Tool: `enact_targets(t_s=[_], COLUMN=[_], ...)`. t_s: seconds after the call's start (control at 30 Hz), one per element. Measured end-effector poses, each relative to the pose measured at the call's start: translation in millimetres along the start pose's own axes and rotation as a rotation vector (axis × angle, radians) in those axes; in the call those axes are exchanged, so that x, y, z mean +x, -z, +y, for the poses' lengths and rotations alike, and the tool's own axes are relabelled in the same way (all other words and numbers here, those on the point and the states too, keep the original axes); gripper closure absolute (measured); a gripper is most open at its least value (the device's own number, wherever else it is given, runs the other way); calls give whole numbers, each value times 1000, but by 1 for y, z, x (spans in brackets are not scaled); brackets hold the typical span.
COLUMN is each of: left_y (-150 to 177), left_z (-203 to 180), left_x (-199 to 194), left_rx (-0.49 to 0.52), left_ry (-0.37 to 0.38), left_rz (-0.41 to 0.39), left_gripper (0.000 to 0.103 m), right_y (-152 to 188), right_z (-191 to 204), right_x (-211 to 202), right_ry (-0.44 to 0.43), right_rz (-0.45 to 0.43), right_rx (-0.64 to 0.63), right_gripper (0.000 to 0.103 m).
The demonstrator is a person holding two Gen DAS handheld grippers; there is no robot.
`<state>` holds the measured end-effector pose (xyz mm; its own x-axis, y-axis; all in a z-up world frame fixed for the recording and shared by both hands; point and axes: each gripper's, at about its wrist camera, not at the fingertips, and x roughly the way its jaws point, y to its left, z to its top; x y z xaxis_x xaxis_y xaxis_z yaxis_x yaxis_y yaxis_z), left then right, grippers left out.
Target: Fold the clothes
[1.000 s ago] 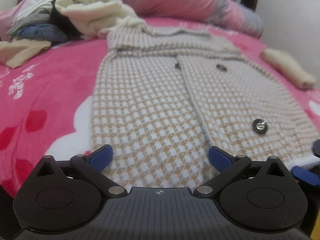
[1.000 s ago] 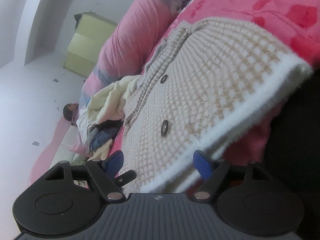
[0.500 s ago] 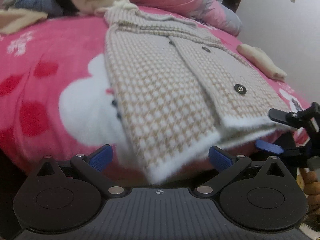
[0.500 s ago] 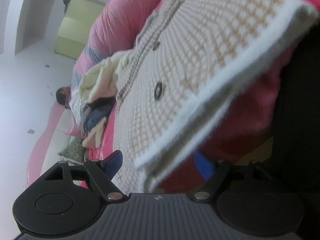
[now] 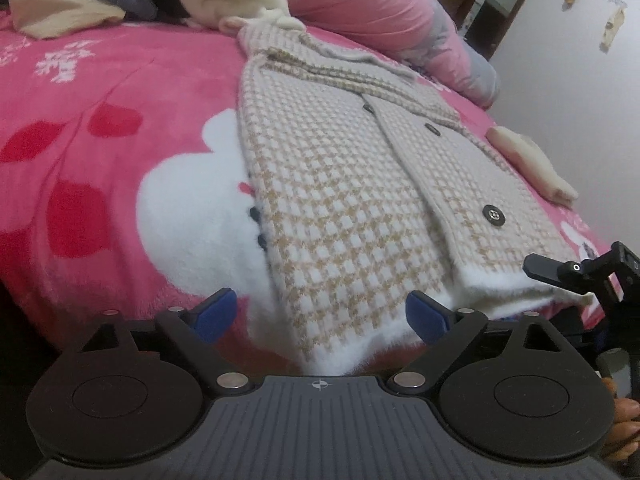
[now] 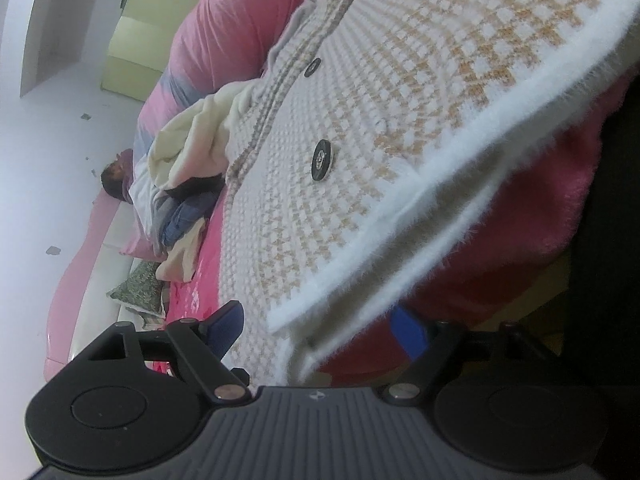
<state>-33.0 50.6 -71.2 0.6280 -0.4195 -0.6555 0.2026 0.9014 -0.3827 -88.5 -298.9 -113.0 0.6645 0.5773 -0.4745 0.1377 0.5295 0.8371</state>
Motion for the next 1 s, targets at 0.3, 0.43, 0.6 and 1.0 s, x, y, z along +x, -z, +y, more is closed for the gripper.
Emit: enact_targets(t_s=[0.3, 0.43, 0.6, 1.0], left_y=[-2, -1, 1, 3], left_z=[5, 6, 11, 34], left_x=[2, 4, 7, 13], left_rx=[-41, -45, -72, -185], left_ry=[77, 100, 128, 174], left_rz=[17, 26, 39, 95], left_gripper=[19, 19, 33, 50], right_y=[1, 1, 0, -1], right_z=[4, 4, 7, 10], right_x=[4, 5, 7, 13], right_ry=[16, 24, 29, 32], right_rz=[-1, 0, 0, 11], right_rx=[2, 3, -1, -4], right_gripper=[20, 20, 20, 19])
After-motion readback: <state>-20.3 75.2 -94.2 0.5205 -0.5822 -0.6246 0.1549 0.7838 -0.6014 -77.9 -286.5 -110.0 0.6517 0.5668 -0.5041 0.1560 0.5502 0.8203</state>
